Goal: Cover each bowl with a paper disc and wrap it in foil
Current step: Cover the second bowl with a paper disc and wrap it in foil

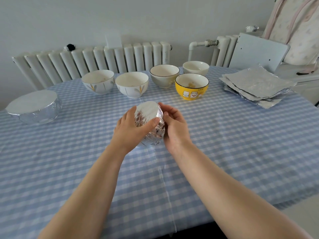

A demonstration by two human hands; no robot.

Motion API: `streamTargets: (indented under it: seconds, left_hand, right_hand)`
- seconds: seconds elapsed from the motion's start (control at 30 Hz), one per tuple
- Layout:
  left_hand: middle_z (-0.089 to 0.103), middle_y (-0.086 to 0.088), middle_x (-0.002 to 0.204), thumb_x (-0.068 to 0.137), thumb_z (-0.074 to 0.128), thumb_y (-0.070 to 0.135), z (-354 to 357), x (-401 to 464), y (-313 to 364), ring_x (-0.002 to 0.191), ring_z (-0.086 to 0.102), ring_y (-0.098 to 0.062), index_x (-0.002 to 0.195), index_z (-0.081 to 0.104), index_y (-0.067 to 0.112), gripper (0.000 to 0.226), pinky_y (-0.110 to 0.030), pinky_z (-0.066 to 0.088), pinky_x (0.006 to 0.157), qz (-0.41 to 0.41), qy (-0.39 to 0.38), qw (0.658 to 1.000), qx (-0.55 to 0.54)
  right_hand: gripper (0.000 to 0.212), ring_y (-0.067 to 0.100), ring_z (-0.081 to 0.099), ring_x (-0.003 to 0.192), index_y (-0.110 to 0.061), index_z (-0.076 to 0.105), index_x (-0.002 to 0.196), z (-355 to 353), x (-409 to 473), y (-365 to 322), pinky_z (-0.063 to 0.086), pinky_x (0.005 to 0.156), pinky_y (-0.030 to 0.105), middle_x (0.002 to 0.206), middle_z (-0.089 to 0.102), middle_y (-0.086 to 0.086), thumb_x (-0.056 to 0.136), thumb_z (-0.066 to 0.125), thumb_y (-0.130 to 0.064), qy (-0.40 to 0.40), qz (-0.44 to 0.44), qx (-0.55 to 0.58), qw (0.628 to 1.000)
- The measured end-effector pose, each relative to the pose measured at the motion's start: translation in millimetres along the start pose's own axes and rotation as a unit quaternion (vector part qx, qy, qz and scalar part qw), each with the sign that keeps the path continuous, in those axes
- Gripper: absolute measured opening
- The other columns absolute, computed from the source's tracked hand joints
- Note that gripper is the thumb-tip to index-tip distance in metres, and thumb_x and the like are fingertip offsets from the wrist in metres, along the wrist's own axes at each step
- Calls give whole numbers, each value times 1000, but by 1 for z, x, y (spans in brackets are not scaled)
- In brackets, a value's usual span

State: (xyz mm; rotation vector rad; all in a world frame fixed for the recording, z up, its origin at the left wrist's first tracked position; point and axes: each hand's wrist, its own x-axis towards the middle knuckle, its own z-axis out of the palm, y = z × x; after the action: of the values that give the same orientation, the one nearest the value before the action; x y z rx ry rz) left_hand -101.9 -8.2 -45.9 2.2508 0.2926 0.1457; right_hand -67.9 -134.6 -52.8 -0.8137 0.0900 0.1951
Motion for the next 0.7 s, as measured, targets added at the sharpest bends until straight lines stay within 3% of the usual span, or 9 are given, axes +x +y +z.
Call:
streamTargets:
  seconds: [0.13, 0.23, 0.3, 0.4, 0.5, 0.6, 0.7]
  left_hand:
    - [27, 6, 159, 49, 48, 89, -1, 2, 0, 147, 17, -18, 156, 20, 27, 127, -47, 21, 119, -6, -10, 1000, 1]
    - [22, 3, 162, 64, 56, 88, 5, -1, 8, 149, 14, -21, 156, 16, 25, 118, -47, 18, 120, 1, -5, 997, 72]
    - [20, -2, 163, 60, 44, 94, 10, -2, 17, 149, 14, -25, 156, 14, 22, 123, -47, 17, 120, 16, 5, 990, 139]
    - [11, -10, 164, 42, 21, 100, 17, -4, 31, 150, 9, -31, 157, 6, 18, 142, -47, 12, 120, 20, -11, 973, 228]
    - [7, -17, 164, 40, 10, 99, 20, -4, 38, 151, 7, -36, 157, 3, 17, 143, -48, 12, 120, 33, -33, 953, 300]
    - [15, -13, 163, 47, 3, 96, 13, 2, 41, 148, 16, -36, 157, 8, 22, 133, -48, 18, 116, 39, -60, 946, 316]
    - [30, -7, 159, 58, 3, 91, 1, 10, 37, 143, 27, -34, 155, 19, 25, 119, -48, 22, 113, 75, -43, 949, 304]
  right_hand:
    - [22, 17, 71, 88, -8, 67, 103, 2, 3, -1, 59, 75, 29, 99, 74, 3, 99, 48, 2, 46, -52, -121, 990]
    - [23, 15, 70, 93, -20, 68, 98, -6, 4, 6, 58, 78, 31, 99, 73, -1, 100, 47, -10, 106, -137, -276, 945]
    - [27, 17, 69, 94, -21, 67, 99, -14, 1, 8, 58, 77, 34, 99, 72, -1, 104, 41, -21, 131, -144, -286, 938]
    - [44, 12, 69, 85, -14, 69, 98, -26, -6, 2, 52, 65, 19, 91, 74, 2, 108, 30, -33, 134, -108, -238, 956]
    - [49, 11, 66, 77, -7, 69, 96, -34, -9, -5, 50, 69, 22, 84, 72, 4, 107, 33, -39, 115, -79, -252, 958]
    - [35, 13, 64, 74, -10, 62, 91, -37, -10, -6, 48, 68, 26, 79, 66, 0, 101, 50, -41, 115, -71, -299, 945]
    - [21, 17, 69, 87, -14, 62, 104, -39, -12, -7, 50, 69, 27, 95, 71, 4, 97, 55, -32, 110, -79, -325, 936]
